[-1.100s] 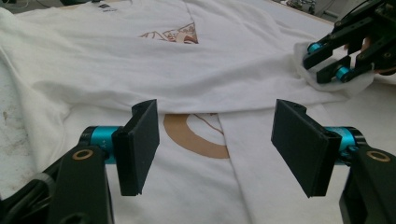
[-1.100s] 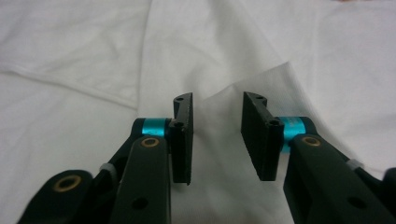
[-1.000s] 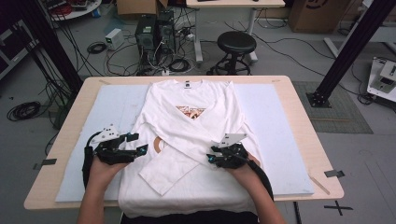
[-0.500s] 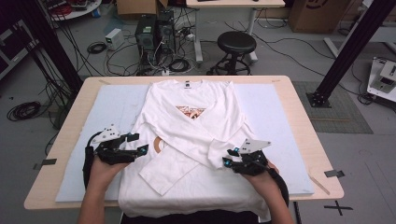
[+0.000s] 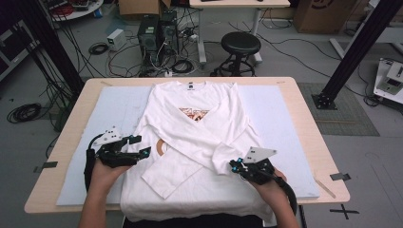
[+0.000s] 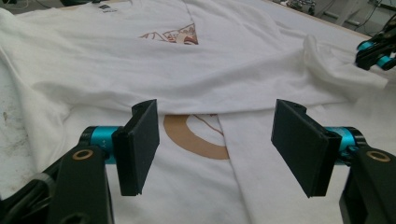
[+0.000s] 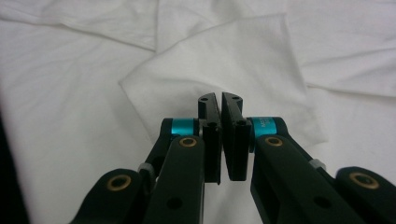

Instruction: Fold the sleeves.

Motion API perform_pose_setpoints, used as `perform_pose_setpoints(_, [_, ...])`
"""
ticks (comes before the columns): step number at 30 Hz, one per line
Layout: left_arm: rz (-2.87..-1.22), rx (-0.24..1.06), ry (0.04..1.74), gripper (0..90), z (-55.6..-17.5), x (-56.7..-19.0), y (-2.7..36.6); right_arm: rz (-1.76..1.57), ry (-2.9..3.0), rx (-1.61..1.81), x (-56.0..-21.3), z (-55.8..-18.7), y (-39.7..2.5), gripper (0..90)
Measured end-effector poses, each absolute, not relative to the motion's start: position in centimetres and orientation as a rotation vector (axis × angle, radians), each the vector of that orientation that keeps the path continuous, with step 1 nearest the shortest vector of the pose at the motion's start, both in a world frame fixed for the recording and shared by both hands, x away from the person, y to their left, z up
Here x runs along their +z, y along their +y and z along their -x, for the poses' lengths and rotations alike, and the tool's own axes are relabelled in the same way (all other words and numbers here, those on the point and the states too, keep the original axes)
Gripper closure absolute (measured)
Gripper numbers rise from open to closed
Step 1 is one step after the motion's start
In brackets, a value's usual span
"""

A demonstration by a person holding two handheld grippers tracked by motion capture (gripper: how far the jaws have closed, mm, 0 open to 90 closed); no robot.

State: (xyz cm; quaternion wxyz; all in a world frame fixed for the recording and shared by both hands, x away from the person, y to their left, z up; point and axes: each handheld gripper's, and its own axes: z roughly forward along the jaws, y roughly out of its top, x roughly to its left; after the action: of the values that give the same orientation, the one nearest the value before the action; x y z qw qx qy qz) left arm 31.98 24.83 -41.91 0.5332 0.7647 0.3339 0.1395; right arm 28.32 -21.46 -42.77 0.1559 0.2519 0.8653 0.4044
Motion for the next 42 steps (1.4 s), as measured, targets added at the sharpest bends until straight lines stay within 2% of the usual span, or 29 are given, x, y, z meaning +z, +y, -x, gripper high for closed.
perform_pose_setpoints(7, [-1.824,0.331,0.797,32.4,-32.0,-41.9,24.7,-0.754,2.398,1.170,-40.4,-24.8,-24.5,87.2])
perform_pose_setpoints(11, [-1.833,0.328,0.793,32.3,-32.0,-42.0,24.5,-0.762,2.342,1.166,-39.4,-23.8,-25.2,81.7])
perform_pose_setpoints(19, [-1.829,0.327,0.796,32.4,-32.1,-42.0,24.4,-0.857,2.357,1.165,-41.6,-27.3,-25.0,74.1])
perform_pose_setpoints(20, [-1.826,0.326,0.799,32.3,-32.1,-42.0,24.4,-0.887,2.366,1.140,-42.4,-28.6,-24.7,70.2])
perform_pose_setpoints(23, [-1.831,0.329,0.793,32.3,-32.1,-42.0,24.6,-0.924,2.401,1.113,-43.4,-29.8,-24.4,70.2])
perform_pose_setpoints(25, [-1.824,0.326,0.797,32.4,-32.0,-42.0,24.6,-0.971,2.431,1.037,-44.6,-30.7,-24.3,74.2])
perform_pose_setpoints(26, [-1.824,0.328,0.798,32.3,-32.0,-42.0,24.7,-0.978,2.431,1.086,-44.9,-30.9,-24.5,81.5])
perform_pose_setpoints(28, [-1.825,0.331,0.800,32.3,-32.0,-42.0,24.8,-0.982,2.452,1.125,-45.0,-30.8,-24.8,89.2])
perform_pose_setpoints(36, [-1.817,0.335,0.802,32.4,-31.9,-41.8,24.9,-0.972,2.399,1.076,-43.9,-29.0,-25.4,90.0])
perform_pose_setpoints(38, [-1.824,0.337,0.797,32.4,-31.9,-41.8,24.9,-0.970,2.389,1.088,-43.9,-29.0,-25.4,77.5])
perform_pose_setpoints(40, [-1.823,0.333,0.800,32.4,-31.9,-41.9,24.8,-0.946,2.387,1.137,-43.7,-28.8,-25.1,70.8])
perform_pose_setpoints(42, [-1.821,0.331,0.802,32.4,-32.0,-41.9,24.8,-0.913,2.408,1.201,-43.3,-28.6,-24.7,68.5])
